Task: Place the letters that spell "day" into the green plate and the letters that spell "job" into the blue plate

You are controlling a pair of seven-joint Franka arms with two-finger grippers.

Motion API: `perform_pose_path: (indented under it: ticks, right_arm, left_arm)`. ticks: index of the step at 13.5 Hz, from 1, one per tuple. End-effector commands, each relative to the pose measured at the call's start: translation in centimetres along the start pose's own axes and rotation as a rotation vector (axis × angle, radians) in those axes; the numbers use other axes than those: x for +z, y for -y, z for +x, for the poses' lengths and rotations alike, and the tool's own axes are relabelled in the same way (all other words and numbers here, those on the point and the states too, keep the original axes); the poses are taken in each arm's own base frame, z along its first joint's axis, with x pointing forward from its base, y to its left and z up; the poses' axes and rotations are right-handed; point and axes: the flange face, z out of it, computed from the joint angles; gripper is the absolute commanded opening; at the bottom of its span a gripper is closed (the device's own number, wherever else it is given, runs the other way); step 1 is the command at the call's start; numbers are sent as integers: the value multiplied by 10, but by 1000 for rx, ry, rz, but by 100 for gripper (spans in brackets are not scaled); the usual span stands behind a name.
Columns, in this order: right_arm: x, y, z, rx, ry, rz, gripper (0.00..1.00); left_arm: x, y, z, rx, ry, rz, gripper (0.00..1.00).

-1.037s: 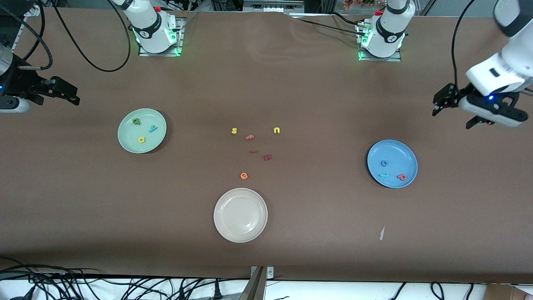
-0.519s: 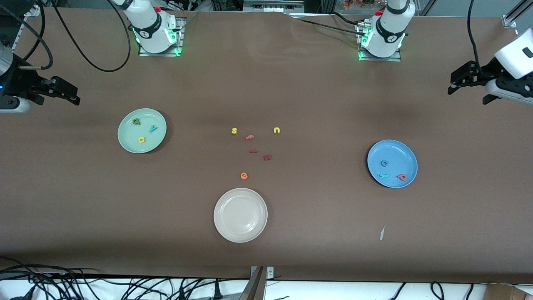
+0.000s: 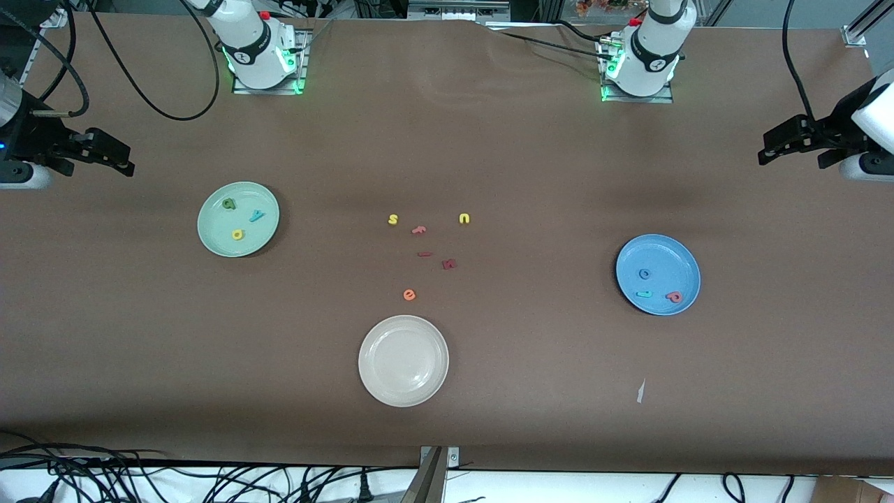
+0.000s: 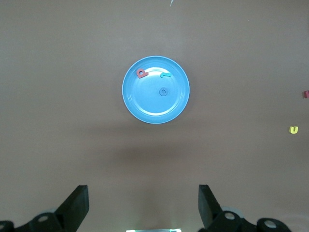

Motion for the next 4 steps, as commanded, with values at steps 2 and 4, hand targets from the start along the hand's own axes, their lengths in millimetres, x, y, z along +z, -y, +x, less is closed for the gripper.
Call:
perform_pose_path:
  ticks: [2,4]
  right_arm:
    - [-6,1,-4,-12,1,6,100]
    - [-6,1,-4,-12,1,8,100]
  left_arm:
    - [-1,-16,7,-8,16,44,100]
    - [-3,-24,7,6,7,42,100]
